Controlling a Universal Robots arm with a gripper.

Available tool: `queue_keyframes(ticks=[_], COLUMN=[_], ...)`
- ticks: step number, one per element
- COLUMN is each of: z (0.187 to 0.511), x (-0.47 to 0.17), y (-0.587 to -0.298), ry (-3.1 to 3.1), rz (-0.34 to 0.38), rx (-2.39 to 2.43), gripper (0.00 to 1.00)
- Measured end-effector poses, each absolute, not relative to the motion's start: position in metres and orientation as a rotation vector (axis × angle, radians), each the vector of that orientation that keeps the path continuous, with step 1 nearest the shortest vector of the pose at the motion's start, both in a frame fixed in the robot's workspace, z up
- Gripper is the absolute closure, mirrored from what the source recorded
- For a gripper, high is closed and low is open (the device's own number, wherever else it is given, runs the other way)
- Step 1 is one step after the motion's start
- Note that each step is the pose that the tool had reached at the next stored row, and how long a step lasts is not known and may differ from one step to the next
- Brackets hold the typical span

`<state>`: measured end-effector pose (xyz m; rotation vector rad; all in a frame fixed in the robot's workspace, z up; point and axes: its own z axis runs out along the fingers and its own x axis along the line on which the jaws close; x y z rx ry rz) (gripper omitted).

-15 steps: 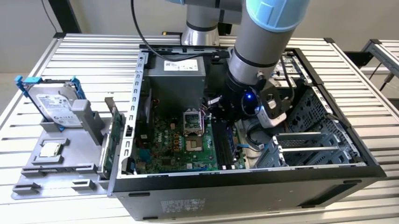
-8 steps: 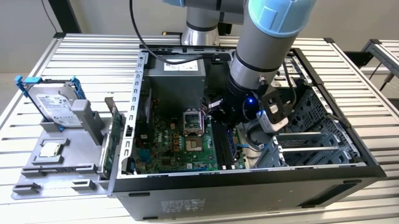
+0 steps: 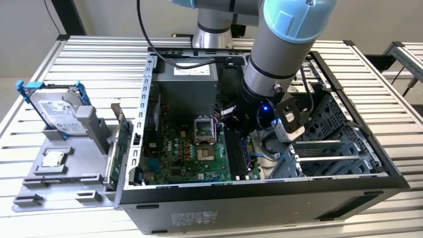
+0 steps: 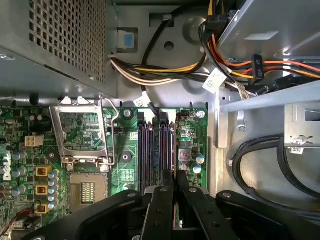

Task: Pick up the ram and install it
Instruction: 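Insert the ram into the slot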

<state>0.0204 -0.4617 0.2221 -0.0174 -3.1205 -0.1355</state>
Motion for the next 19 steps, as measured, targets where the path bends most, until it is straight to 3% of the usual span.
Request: queue_keyframes(ticks=[19], z=[0.2215], x=[0.0204], y=[-0.4637], ry=[-3.118], rz=[-0.142], rx=[-0.019], gripper=[1.00])
